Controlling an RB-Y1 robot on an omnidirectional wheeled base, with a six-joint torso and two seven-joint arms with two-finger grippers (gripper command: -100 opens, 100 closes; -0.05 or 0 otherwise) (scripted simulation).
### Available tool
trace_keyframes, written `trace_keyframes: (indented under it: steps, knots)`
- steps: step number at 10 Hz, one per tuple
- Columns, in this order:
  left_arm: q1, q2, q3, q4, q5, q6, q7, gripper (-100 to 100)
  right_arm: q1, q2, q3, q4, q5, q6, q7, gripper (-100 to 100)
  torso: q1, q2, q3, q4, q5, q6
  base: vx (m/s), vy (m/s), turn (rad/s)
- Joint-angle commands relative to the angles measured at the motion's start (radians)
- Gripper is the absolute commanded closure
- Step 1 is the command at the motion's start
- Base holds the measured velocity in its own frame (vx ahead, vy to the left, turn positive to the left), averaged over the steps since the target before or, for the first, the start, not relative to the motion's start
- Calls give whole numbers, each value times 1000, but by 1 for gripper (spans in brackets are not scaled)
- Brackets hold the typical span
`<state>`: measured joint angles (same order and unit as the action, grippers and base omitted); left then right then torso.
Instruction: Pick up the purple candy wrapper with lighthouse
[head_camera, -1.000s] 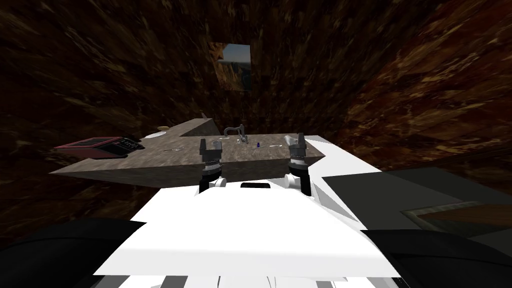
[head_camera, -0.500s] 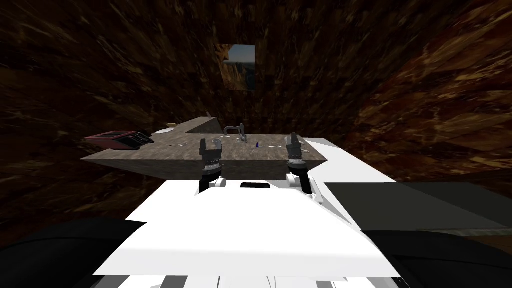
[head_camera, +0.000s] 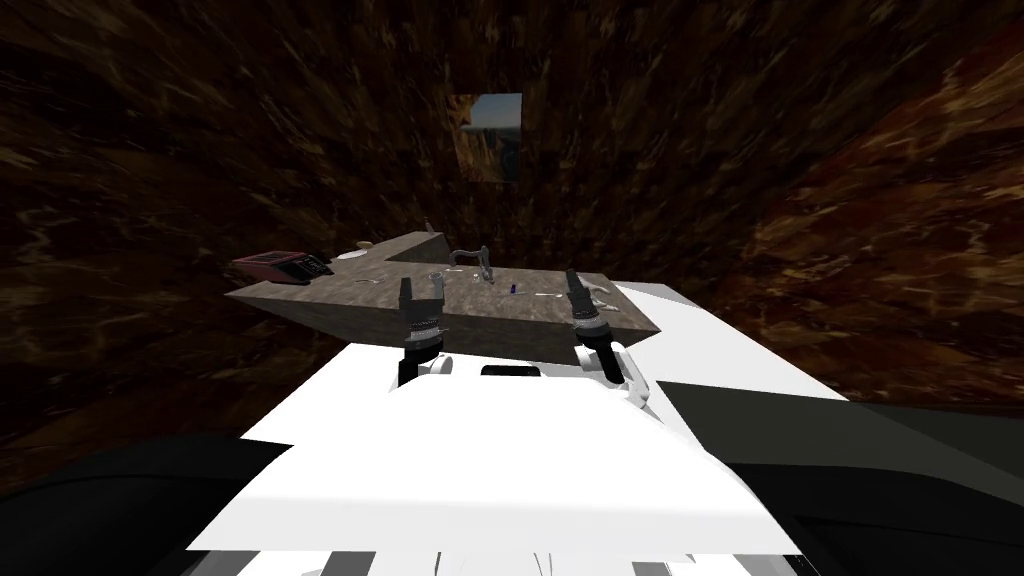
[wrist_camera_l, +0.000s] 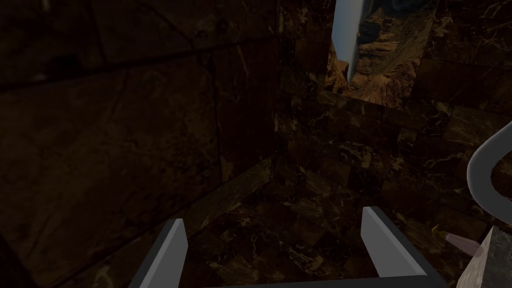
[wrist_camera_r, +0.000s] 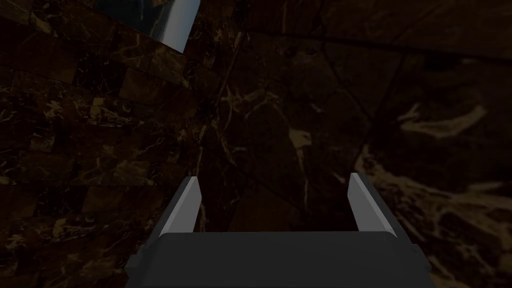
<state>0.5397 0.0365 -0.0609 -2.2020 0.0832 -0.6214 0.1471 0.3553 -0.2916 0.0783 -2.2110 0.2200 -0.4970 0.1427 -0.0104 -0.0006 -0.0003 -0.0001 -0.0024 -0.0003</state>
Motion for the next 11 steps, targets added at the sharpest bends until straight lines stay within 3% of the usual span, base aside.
trace_keyframes:
  steps: [1, 5, 8, 11]
  knots:
    - [0, 0, 0, 0, 0, 0, 0, 0, -13, -30, 6, 2, 17, -2, 8, -100, 0, 0, 0, 0, 0, 0, -18, -109, 121]
    - [0, 0, 0, 0, 0, 0, 0, 0, -75, -156, 43, 54, 125, -54, 50, -100, -1, 0, 0, 0, 0, 1, -31, -158, 255]
    - [0, 0, 0, 0, 0, 0, 0, 0, -96, -225, 56, 75, 165, -72, 63, -100, 3, -1, 0, 0, 1, 0, -25, -104, 213]
    - [0, 0, 0, 0, 0, 0, 0, 0, -140, -316, 87, 124, 250, -109, 88, -100, 3, -2, -1, 0, 0, 1, -21, -104, 266]
